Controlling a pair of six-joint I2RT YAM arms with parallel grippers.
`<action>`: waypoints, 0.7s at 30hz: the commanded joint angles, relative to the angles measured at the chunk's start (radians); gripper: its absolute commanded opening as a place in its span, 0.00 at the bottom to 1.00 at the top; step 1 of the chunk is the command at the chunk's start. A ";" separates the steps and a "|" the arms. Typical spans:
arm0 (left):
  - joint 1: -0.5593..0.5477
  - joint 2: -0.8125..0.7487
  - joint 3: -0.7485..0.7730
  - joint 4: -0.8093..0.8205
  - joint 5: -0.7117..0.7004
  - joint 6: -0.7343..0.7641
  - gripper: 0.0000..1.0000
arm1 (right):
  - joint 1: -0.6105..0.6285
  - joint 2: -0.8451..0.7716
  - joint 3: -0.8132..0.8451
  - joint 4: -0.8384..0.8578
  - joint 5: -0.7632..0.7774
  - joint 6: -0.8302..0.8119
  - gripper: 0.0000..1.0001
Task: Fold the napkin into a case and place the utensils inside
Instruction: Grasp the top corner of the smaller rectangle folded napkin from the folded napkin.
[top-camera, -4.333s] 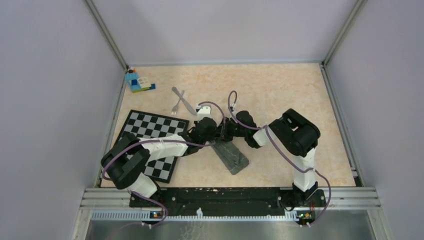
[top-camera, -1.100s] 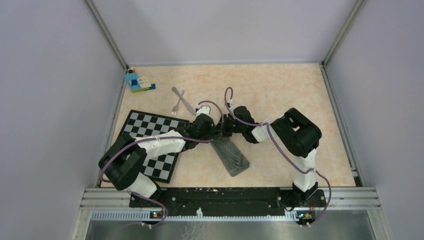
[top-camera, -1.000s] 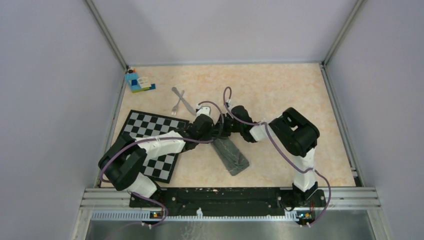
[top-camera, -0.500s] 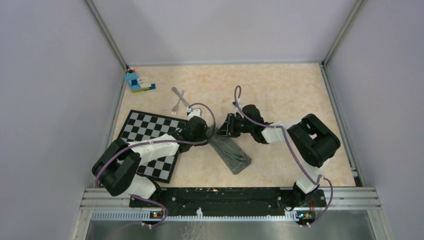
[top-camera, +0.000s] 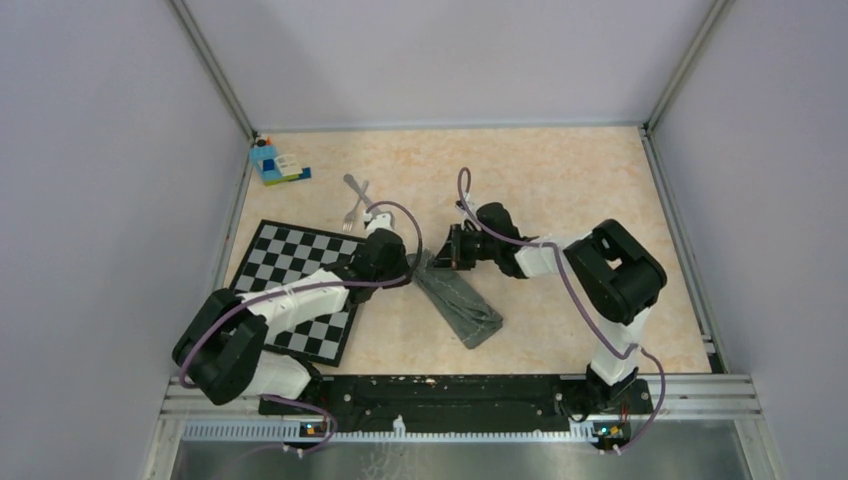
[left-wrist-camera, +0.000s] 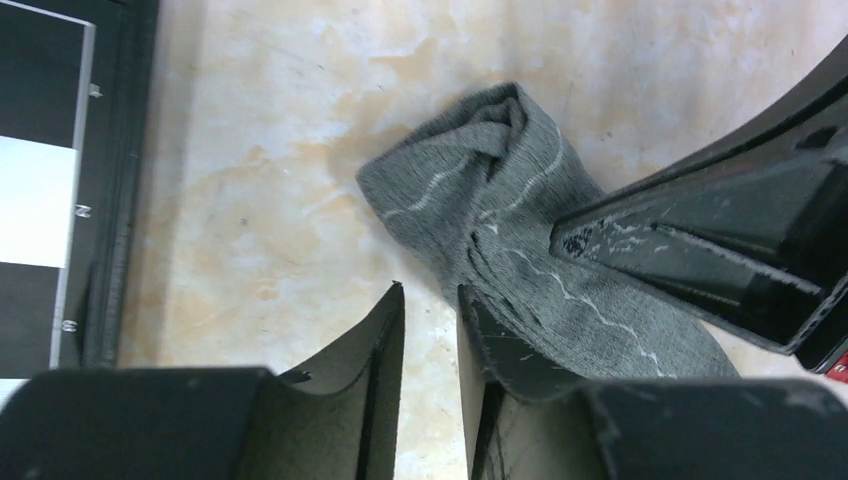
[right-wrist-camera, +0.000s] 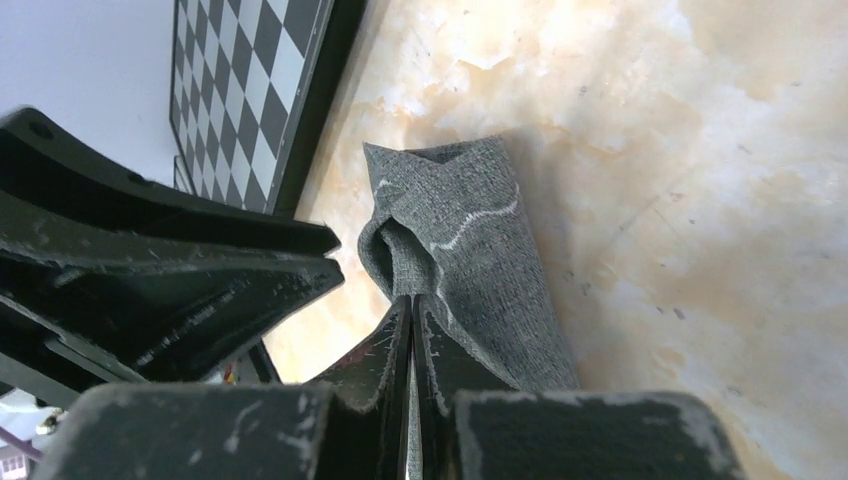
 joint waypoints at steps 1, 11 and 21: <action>0.068 -0.043 -0.014 0.007 0.041 -0.031 0.28 | 0.029 0.046 0.067 0.029 -0.012 -0.010 0.02; 0.104 0.114 0.026 0.074 0.150 -0.017 0.12 | 0.071 0.130 0.133 0.035 -0.022 0.010 0.00; 0.039 0.170 0.015 0.153 0.189 -0.060 0.09 | 0.107 0.223 0.164 0.084 0.007 0.104 0.00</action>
